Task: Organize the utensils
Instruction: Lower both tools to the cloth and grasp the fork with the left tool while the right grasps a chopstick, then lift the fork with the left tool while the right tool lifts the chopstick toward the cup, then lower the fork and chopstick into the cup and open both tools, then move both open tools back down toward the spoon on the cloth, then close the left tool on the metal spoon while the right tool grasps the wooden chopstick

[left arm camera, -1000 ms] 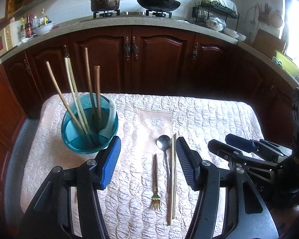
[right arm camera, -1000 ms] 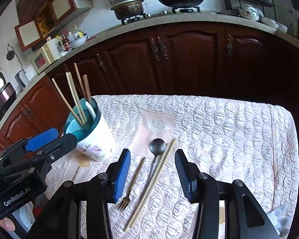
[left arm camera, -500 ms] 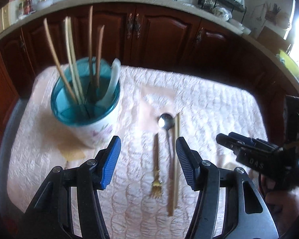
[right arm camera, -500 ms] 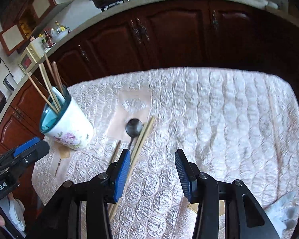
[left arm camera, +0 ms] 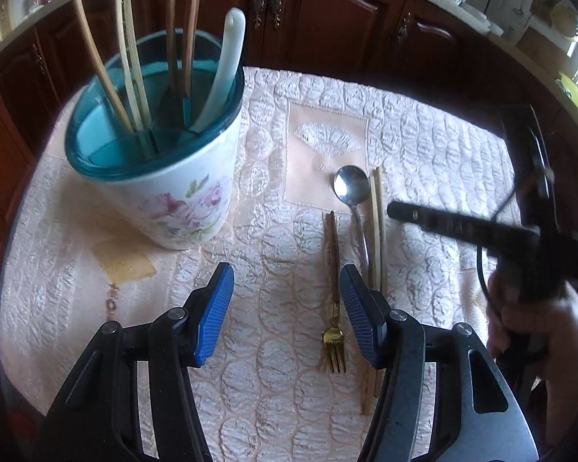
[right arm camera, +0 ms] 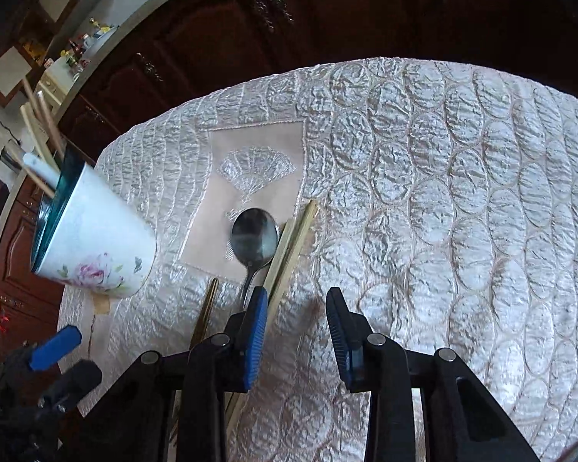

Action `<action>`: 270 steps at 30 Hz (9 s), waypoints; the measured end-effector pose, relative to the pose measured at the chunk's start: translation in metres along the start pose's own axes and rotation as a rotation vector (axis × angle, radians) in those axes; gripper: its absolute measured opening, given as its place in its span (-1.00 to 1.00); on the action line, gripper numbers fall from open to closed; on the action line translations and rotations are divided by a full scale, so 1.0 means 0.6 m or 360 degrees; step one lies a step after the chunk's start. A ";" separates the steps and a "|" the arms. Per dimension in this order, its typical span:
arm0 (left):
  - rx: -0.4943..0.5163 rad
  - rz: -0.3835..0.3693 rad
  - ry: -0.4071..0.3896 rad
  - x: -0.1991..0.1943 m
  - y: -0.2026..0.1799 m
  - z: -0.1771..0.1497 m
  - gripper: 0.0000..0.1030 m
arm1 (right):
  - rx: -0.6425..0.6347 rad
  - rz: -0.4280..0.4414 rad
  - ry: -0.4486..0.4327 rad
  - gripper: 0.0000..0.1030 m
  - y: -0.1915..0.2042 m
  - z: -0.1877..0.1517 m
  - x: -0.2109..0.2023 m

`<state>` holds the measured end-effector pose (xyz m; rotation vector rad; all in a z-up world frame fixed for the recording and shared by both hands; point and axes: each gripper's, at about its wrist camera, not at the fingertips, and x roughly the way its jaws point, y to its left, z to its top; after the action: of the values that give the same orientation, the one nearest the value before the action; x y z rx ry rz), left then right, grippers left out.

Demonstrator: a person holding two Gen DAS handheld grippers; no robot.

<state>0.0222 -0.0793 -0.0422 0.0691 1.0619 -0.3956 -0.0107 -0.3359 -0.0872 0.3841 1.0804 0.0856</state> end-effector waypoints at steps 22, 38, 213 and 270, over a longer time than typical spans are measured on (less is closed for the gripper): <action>0.0073 -0.0021 0.0132 0.106 -0.045 0.043 0.10 | -0.0175 -0.0106 0.0117 -0.88 -0.032 0.026 0.021; 0.0034 -0.0143 0.0154 0.098 -0.025 0.055 -0.90 | -0.0163 0.0003 0.0066 -0.89 -0.034 0.026 -0.018; -0.0049 0.0089 -0.0382 -0.150 0.030 0.069 0.03 | -0.0399 -0.0021 -0.0483 -0.15 0.189 0.013 -0.227; 0.0149 -0.0018 -0.0063 0.157 -0.111 0.091 0.03 | 0.0099 0.0072 0.0055 -0.73 -0.131 -0.049 -0.051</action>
<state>0.0849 -0.1811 -0.0875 0.1384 1.0051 -0.4551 -0.0600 -0.4092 -0.1008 0.4648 1.1106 0.0995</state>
